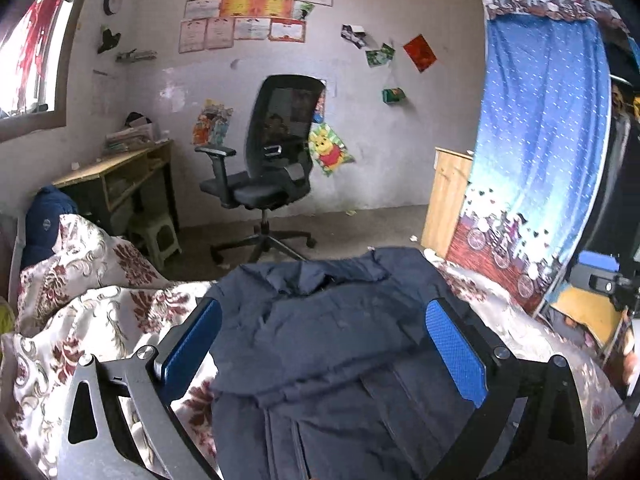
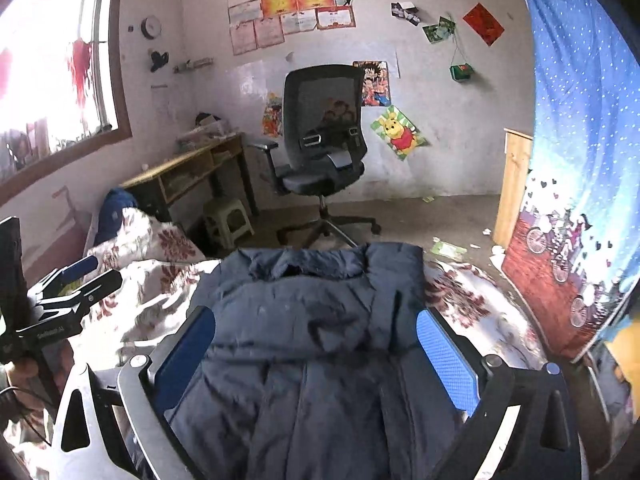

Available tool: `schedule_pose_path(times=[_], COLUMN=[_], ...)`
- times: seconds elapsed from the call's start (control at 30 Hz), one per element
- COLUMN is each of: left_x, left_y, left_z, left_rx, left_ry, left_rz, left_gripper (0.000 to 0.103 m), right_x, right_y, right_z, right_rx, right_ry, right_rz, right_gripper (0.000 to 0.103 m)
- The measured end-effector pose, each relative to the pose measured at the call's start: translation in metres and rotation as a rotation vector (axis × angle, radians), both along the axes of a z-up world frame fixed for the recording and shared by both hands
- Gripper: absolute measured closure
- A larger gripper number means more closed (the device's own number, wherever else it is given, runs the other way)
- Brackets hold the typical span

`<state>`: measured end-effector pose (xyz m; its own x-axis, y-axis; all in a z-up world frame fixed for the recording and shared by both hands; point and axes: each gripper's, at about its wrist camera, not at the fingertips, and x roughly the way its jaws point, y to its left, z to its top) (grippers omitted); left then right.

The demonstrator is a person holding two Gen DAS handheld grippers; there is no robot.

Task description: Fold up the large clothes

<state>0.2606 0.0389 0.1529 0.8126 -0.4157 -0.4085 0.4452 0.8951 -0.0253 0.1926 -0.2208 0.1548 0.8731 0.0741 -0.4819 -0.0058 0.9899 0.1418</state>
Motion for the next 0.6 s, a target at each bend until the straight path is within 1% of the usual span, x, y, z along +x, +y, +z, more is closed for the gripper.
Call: schedule_pose_path(times=[0.17, 0.23, 0.33, 0.4, 0.5, 0.6], left_x=[-0.022, -0.028, -0.039, -0.045, -0.055, -0.064], left_y=[0.002, 0.002, 0.003, 0.003, 0.001, 0.001], left_z=[-0.025, -0.035, -0.055, -0.067, -0.082, -0.095], left_rx=[0.037, 0.057, 0.084, 0.098, 0.113, 0.120], left_ry=[0.002, 0.013, 0.041, 0.066, 0.096, 0.127], left_rz=[-0.009, -0.005, -0.004, -0.010, -0.020, -0.034], left_gripper=[0.003, 0.003, 0.003, 0.003, 0.003, 0.003], right_x=[-0.017, -0.023, -0.030, -0.030, -0.029, -0.032], right_y=[0.005, 0.009, 0.017, 0.020, 0.024, 0.028], right_z=[-0.018, -0.027, -0.045, -0.059, -0.078, -0.094], right_rx=[-0.015, -0.046, -0.072, -0.062, -0.052, -0.069], right_ry=[0.062, 0.077, 0.073, 0.076, 0.105, 0.121], right_rz=[0.004, 0.015, 0.046, 0.066, 0.105, 0.142], right_gripper=[0.001, 0.001, 0.001, 0.001, 0.001, 0.001])
